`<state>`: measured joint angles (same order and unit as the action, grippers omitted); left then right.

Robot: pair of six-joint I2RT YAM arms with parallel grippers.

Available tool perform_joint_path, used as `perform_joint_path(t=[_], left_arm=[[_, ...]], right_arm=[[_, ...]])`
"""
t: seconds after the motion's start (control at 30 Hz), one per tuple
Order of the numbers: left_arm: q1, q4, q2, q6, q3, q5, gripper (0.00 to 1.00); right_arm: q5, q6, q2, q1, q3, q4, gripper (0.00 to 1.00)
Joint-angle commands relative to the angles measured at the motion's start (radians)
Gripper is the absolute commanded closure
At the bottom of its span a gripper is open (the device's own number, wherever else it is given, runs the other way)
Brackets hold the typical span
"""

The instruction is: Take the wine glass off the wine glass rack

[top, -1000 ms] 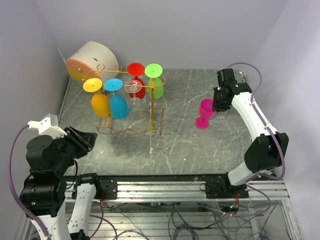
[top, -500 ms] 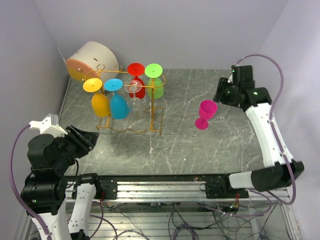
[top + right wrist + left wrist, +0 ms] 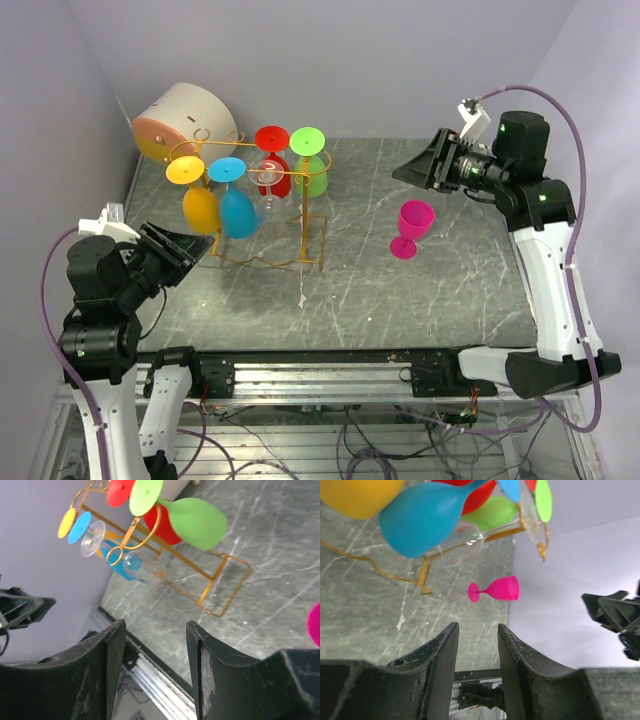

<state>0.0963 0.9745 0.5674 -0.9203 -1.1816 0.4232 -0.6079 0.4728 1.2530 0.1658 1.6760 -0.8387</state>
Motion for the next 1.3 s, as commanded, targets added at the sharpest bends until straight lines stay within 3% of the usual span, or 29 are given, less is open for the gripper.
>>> perform_joint_path(t=[0.0,0.3,0.57,0.93,1.27], left_arm=[[-0.003,-0.167,0.038,-0.109,-0.015,0.060,0.52],[-0.003,-0.298,0.194,-0.188,-0.087,0.087,0.54],[-0.003,-0.217,0.313,-0.059,-0.237,0.067,0.55],[-0.003,-0.068,0.170,0.073,-0.276,-0.030,0.54],[-0.004,-0.021,0.068,0.091,-0.195,-0.045,0.54]], right_arm=[[-0.166,0.080,-0.002,-0.002,0.002,0.096,0.49],[-0.179,0.181,-0.009,0.027,-0.023,0.176,0.55],[-0.023,0.192,0.233,0.344,0.215,0.160,0.55],[0.064,0.186,0.566,0.464,0.540,0.088,0.56],[0.256,0.143,0.704,0.527,0.653,0.012,0.59]])
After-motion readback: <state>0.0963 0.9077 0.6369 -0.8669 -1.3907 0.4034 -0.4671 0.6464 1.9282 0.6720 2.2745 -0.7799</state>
